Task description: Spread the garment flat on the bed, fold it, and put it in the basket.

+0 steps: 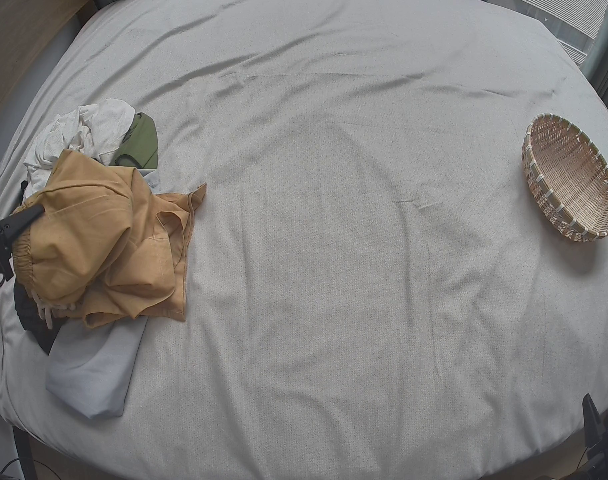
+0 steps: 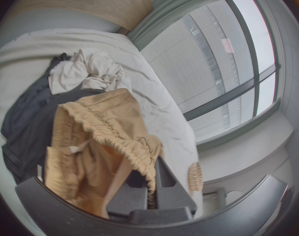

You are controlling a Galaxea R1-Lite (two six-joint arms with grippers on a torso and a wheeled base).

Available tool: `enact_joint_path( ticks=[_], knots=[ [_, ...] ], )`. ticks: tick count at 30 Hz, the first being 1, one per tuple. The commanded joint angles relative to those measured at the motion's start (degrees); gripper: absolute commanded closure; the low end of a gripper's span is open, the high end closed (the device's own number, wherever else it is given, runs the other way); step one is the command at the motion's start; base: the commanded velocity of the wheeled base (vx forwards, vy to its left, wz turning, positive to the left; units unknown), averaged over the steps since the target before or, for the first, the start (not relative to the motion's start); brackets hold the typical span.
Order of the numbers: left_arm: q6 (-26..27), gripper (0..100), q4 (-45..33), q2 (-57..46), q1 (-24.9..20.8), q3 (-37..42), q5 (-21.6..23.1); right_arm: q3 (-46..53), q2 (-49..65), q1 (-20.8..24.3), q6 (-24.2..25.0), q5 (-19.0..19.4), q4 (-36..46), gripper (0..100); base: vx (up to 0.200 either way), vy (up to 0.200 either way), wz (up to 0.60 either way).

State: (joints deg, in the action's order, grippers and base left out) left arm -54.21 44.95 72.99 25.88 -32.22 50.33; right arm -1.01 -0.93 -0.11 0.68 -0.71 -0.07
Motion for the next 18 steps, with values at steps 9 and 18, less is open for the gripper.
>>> enact_joint_path(
  ticks=[9,18],
  knots=[
    [-9.6,100,1.28,-11.29,-24.56,-13.04,-4.28,1.01,0.93,0.02,-0.51,0.09,-0.01,0,0.0,0.0,0.0],
    [-2.74,100,1.02,-2.85,-39.24,-18.41,-14.83,1.01,0.93,-0.07,-0.51,0.09,-0.01,0,0.0,0.0,0.0]
  ],
)
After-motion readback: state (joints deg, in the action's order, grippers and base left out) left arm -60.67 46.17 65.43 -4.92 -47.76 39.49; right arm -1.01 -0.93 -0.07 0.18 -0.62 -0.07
